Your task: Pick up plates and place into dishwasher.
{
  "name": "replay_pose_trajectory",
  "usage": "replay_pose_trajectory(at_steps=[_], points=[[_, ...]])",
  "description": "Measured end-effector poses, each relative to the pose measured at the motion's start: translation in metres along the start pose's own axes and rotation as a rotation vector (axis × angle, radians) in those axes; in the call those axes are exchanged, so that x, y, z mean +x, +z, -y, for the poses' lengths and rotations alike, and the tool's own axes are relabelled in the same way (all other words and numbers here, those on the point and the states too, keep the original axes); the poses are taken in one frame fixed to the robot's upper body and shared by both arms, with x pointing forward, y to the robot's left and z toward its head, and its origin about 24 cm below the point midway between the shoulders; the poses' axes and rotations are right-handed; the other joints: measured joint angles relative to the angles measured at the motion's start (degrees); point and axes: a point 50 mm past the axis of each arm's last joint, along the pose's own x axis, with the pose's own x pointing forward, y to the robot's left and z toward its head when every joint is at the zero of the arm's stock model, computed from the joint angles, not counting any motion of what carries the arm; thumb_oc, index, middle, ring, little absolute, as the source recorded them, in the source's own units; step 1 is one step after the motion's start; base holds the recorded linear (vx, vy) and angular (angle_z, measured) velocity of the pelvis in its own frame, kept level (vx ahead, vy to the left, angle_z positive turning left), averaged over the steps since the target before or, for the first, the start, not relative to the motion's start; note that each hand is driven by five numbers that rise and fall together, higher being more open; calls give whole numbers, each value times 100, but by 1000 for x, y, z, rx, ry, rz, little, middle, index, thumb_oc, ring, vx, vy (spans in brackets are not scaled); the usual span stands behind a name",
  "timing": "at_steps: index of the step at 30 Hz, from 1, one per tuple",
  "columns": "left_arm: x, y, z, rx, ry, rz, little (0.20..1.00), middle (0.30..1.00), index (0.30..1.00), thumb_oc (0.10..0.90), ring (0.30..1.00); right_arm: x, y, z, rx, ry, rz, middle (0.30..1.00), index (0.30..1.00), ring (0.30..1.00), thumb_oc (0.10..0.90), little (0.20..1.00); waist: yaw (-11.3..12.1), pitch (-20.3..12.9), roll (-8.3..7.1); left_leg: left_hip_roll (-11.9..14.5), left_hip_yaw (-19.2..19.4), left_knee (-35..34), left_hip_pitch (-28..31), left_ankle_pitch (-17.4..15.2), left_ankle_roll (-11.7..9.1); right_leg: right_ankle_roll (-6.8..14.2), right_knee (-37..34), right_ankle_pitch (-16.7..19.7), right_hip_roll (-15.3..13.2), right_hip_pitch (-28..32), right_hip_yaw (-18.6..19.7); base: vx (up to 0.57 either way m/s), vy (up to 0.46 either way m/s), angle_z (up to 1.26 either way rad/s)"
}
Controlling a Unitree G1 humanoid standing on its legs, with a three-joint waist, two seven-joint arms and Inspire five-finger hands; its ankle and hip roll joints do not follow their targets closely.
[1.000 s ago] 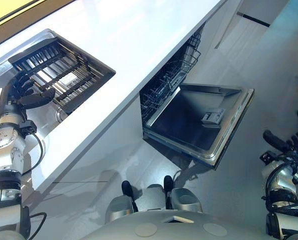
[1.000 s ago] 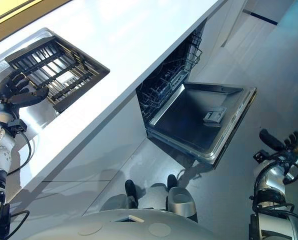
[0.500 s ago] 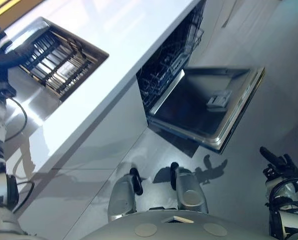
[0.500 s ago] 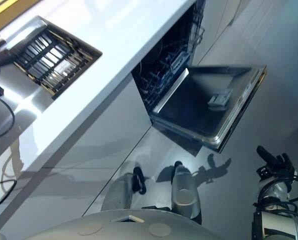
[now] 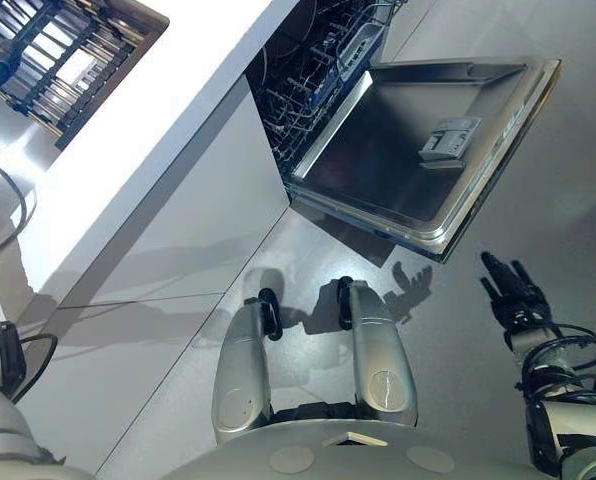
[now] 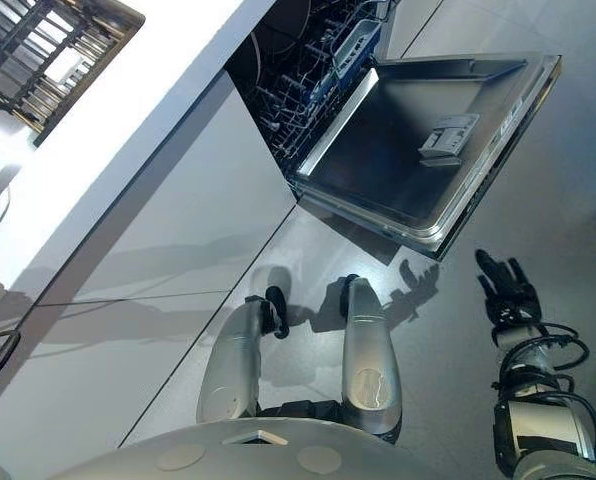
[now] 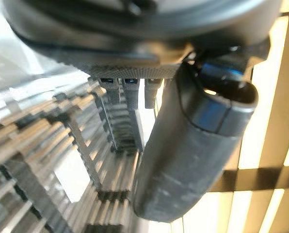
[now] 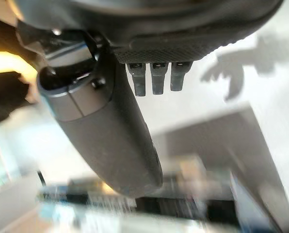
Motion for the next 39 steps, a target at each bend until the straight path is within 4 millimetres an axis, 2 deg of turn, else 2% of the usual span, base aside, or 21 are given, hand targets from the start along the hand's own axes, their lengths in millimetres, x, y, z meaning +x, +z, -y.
replay_pose_trajectory(at_steps=[2,6,10,15,18,23,29,33,36,39], points=[[1,1,2,0,-4,2,900,900,900,800,900,5,-10,-19,8,61,-30,900,900,900,800,900,63,4,6,-8,-58,1,-34,8,-10,-20,3,-12,-14,7,-62,27,32,12],[2,1,6,7,-4,-5,900,900,900,800,900,3,-8,-13,25,56,-30,900,900,900,800,900,130,4,6,-12,-106,2,-97,22,-19,-29,0,-18,-30,5,-139,13,21,7],[2,-2,10,12,-7,-26,900,900,900,800,900,1,-6,-17,-25,67,-38,900,900,900,800,900,129,4,6,-20,-149,-7,-125,38,-33,-28,-15,-18,-38,21,-194,10,40,5],[0,-2,25,-7,-46,-6,900,900,900,800,900,-4,-6,-23,-85,58,-47,900,900,900,800,900,123,17,-19,-60,-260,-207,-61,156,-55,-33,-145,-16,-62,152,-310,28,75,12],[-3,-13,26,-17,-32,-25,900,900,900,800,900,-8,-1,-36,-176,77,-70,900,900,900,800,900,121,23,-39,-42,-266,-428,115,224,-82,-22,-398,47,-48,332,-398,28,121,-8],[-6,-16,24,-59,-22,8,900,900,900,800,900,-14,3,-48,-218,132,-84,900,900,900,800,900,115,21,-131,-1,-238,-764,267,366,-78,-4,-835,264,39,520,-420,27,107,-3],[-7,-16,27,-72,-31,27,900,900,900,800,900,-17,5,-65,-249,203,-76,900,900,900,800,900,68,7,-250,-4,-187,-1444,579,678,18,144,-1606,549,226,902,-356,20,70,0],[-7,-18,27,-57,-30,21,900,900,900,800,900,-20,9,-79,-256,266,-57,900,900,900,800,900,35,-3,-317,2,-5,-1972,891,880,60,254,-2104,696,272,1168,-247,38,41,-4],[-10,-23,22,-58,-33,9,900,900,900,800,900,-24,10,-93,-264,323,-47,900,900,900,800,900,3,-12,-352,4,56,-2343,1162,992,72,353,-2512,771,333,1442,-194,67,61,-5],[-13,-33,19,-73,-41,-14,900,900,900,800,900,-27,9,-102,-289,375,-46,900,900,900,800,900,-1,-46,-427,-6,148,-2661,1483,1082,102,366,-2807,837,360,1733,-128,52,51,-1]])
